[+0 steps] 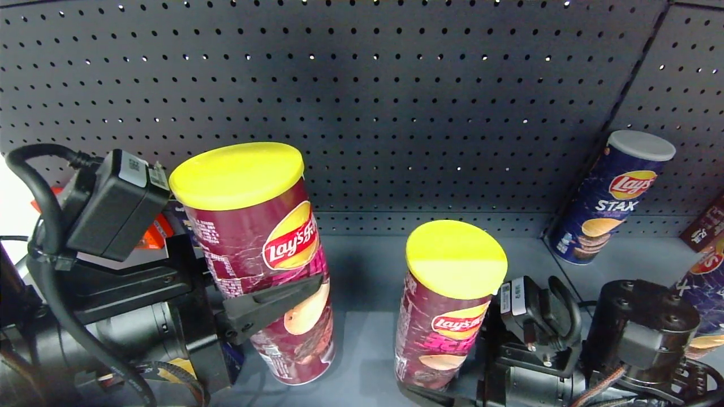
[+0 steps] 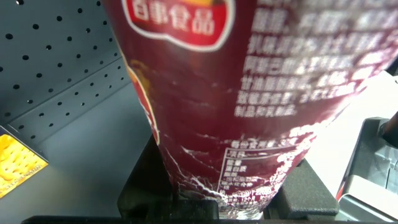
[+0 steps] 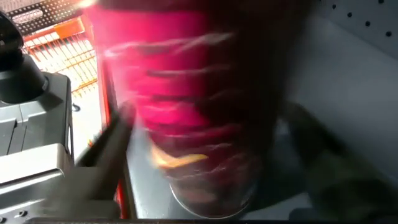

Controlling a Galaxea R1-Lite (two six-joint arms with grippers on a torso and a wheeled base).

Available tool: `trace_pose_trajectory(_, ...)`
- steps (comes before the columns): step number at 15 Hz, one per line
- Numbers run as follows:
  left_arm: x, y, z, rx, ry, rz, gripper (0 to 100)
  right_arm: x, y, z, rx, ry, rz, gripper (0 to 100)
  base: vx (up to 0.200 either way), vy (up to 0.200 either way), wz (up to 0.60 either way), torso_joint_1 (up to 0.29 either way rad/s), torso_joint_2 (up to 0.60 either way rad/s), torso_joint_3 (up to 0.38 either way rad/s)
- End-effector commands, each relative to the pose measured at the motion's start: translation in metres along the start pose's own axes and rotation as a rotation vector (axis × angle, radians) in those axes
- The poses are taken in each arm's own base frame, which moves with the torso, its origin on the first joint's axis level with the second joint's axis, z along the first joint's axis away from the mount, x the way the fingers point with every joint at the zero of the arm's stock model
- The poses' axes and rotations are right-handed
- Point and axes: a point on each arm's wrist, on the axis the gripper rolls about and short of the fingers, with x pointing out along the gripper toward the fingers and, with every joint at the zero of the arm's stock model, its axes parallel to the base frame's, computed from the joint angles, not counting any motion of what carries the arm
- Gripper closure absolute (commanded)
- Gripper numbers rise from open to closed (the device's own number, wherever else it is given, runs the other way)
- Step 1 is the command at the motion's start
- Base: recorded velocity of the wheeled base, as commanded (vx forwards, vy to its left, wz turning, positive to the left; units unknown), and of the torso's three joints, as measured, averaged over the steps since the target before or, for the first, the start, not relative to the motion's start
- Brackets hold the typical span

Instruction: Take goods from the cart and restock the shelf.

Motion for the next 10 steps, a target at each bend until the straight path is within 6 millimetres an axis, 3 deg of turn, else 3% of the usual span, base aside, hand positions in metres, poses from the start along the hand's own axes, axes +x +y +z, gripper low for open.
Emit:
trace_pose_trajectory(1, 0.0, 0.0, 0.0, 0.0, -0.001, 0.0, 100, -0.004, 0.002, -0.004, 0.0, 0.007, 0.002, 0, 0.0, 0.0, 0.0, 0.0, 0.0, 0.0)
trace_pose_trajectory(4, 0.0, 0.0, 0.001, 0.001, -0.002, 0.0, 100, -0.02, 0.007, 0.0, -0.014, -0.031, -0.016, 0, 0.0, 0.0, 0.0, 0.0, 0.0, 0.0)
trace_pose_trajectory(10, 0.0, 0.0, 0.001, 0.001, -0.003, -0.002, 100, -0.064, 0.023, 0.03, -0.051, -0.127, -0.054, 0, 0.0, 0.0, 0.0, 0.0, 0.0, 0.0)
